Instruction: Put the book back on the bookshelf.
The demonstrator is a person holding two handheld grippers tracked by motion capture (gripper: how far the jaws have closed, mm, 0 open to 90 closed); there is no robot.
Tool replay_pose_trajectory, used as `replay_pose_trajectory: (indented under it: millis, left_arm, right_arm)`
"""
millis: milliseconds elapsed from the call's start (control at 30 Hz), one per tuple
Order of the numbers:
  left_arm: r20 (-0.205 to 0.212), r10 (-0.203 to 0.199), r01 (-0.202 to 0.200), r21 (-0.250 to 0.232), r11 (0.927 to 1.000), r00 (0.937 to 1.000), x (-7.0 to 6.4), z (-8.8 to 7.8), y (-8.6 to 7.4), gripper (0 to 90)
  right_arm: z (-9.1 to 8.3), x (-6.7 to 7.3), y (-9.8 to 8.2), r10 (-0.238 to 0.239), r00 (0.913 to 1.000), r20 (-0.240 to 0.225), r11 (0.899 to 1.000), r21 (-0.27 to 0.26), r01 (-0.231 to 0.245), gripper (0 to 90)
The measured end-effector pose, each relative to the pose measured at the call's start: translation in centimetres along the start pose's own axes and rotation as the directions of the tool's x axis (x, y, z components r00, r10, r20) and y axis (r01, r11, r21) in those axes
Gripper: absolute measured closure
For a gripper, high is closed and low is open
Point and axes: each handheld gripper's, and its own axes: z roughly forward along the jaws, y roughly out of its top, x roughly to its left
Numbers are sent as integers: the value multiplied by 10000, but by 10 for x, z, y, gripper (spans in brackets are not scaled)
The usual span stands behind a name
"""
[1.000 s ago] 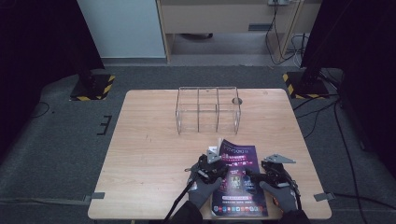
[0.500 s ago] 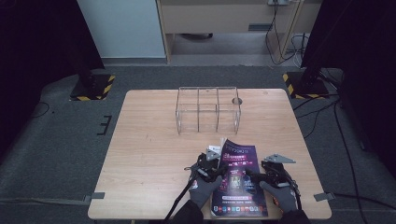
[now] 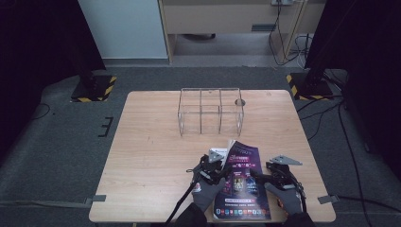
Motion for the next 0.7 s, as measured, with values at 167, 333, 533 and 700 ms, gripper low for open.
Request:
replay_pose_trajectory:
  millis: [167, 333, 533, 700]
  left_arm:
    - [59, 88, -87, -90, 9999, 9999, -2, -4, 2, 829]
    - [165, 123, -118, -296, 9995, 9998, -3, -11, 5, 830]
    - [281, 337, -318, -637, 9975, 9990, -6, -25, 10, 831]
    - [400, 443, -404, -943, 9947, 9982, -7, -39, 12, 831]
  right_arm:
    - [-3, -1, 1, 20, 10000, -38, 10000, -82, -20, 181]
    - [-7, -1, 5, -16, 10000, -80, 9993, -361, 13, 180]
    - [-13, -3, 11, 103, 9994, -344, 9966, -811, -131, 179]
    - [-16, -4, 16, 82, 9973, -734, 9949, -993, -155, 178]
